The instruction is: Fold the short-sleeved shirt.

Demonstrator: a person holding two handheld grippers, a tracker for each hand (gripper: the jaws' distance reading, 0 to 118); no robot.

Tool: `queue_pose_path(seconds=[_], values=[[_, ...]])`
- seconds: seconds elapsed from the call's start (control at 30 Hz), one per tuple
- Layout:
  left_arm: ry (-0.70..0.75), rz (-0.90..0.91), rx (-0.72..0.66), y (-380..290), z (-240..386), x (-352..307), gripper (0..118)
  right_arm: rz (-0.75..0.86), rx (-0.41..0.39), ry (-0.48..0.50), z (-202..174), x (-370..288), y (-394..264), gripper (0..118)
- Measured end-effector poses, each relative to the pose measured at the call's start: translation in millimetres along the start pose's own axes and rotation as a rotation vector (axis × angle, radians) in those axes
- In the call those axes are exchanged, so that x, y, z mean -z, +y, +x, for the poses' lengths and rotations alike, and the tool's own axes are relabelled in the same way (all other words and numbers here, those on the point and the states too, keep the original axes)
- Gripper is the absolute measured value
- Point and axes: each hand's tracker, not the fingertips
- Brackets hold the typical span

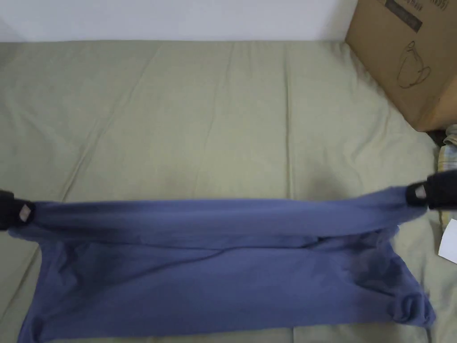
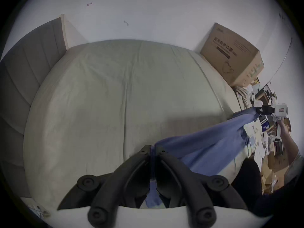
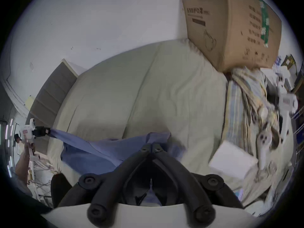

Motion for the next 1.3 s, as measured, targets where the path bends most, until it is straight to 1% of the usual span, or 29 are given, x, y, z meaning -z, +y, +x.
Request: queue_pose_path(seconds=[0.03,0.13,0.17,0.23,0.27,0.3,0.33,0.37,0.4,0.43,0.47,0.5,0.53,0.57,0.63,0.7,0.77,0.8,0.83,0.87,0.9,0.93,0.97,1.0,1.07,1.1,1.2,1.27,1.3], values=[[-0.006,-0.012,0.001,-13.5,-1.1,4.4,2,-0.017,0.009,-0.007,3.2,5.7,-16.9,0],[-0.016,-0.052,-0.02,-46.6,0.2,22.8,2,-0.085,0.082,-0.023,17.3,31.6,-59.7,0],[-0.016,-0.052,-0.019,-54.6,-0.2,29.2,2,-0.1,0.089,-0.03,19.2,40.4,-70.5,0],[-0.006,-0.048,0.022,-68.0,2.5,40.4,5,-0.12,0.072,-0.054,17.7,57.1,-86.2,1],[-0.003,-0.048,0.015,-73.0,0.8,45.1,6,-0.12,0.065,-0.065,18.5,61.7,-92.3,2],[-0.002,-0.051,0.005,-75.1,-1.7,47.1,8,-0.121,0.061,-0.076,16.2,64.8,-94.4,9],[0.002,-0.054,-0.021,-77.6,-3.6,47.6,10,-0.114,0.05,-0.094,11.1,64.4,-93.4,9],[0.009,-0.049,-0.037,-77.7,-3.1,45.1,10,-0.094,0.031,-0.121,6.2,62.2,-91.5,12],[0.022,-0.036,-0.044,-77.3,-2.7,40.9,17,-0.074,0.007,-0.157,2.2,56.2,-89.5,26],[0.04,-0.02,-0.047,-75.9,-1.8,35.8,36,-0.061,-0.023,-0.197,-5.1,52.0,-85.6,49],[0.055,-0.012,-0.046,-73.8,0.3,30.9,67,-0.054,-0.039,-0.218,-12.2,48.3,-81.5,78],[0.056,0.004,-0.047,-71.2,4.3,24.0,108,-0.033,-0.052,-0.234,-21.3,43.0,-77.7,113],[0.064,0.052,-0.048,-69.9,9.7,13.3,118,0.003,-0.055,-0.233,-28.3,32.5,-75.1,118],[0.055,0.105,-0.033,-65.4,16.9,6.3,117,0.065,-0.054,-0.205,-39.1,23.8,-71.1,115],[0.058,0.174,-0.043,-59.4,35.2,-7.9,118,0.136,-0.043,-0.194,-63.1,12.4,-62.5,115],[0.119,0.223,-0.021,-55.5,59.8,-14.7,118,0.212,-0.029,-0.235,-84.3,3.8,-58.7,116],[0.183,0.237,0.012,-52.4,84.7,-16.9,118,0.228,-0.037,-0.248,-107.2,7.1,-56.1,116],[0.185,0.222,0.035,-51.0,97.3,-14.9,115,0.227,-0.047,-0.248,-117.0,8.5,-56.1,115],[0.197,0.208,0.063,-49.5,109.5,-12.3,110,0.229,-0.059,-0.256,-128.1,13.7,-56.6,111],[0.204,0.218,0.073,-49.0,119.7,-8.9,98,0.223,-0.074,-0.264,-137.5,18.4,-57.3,97],[0.208,0.228,0.085,-49.7,128.6,-5.9,60,0.221,-0.087,-0.272,-148.3,24.5,-58.4,47],[0.21,0.236,0.086,-49.5,135.7,-1.6,15,0.225,-0.091,-0.265,-153.2,29.1,-58.5,0],[0.219,0.236,0.078,-48.9,141.3,4.8,0,0.226,-0.094,-0.256,-158.2,35.3,-58.8,0],[0.258,0.267,0.053,-50.6,146.9,8.7,0,0.224,-0.081,-0.282,-162.3,38.9,-60.1,0],[0.213,0.274,0.005,-56.2,145.4,16.1,0,0.219,-0.113,-0.275,-178.0,41.4,-58.3,0],[0.215,0.283,-0.014,-59.0,146.8,18.9,0,0.219,-0.124,-0.297,-183.2,43.5,-58.1,0],[0.231,0.292,-0.03,-59.3,143.0,22.0,0,0.223,-0.143,-0.305,-197.0,49.5,-60.0,0],[0.187,0.283,-0.045,-62.9,127.4,23.4,0,0.216,-0.157,-0.326,-200.4,51.9,-59.1,0],[0.133,0.275,-0.081,-59.1,111.1,20.8,0,0.213,-0.163,-0.335,-201.2,52.9,-59.1,0]])
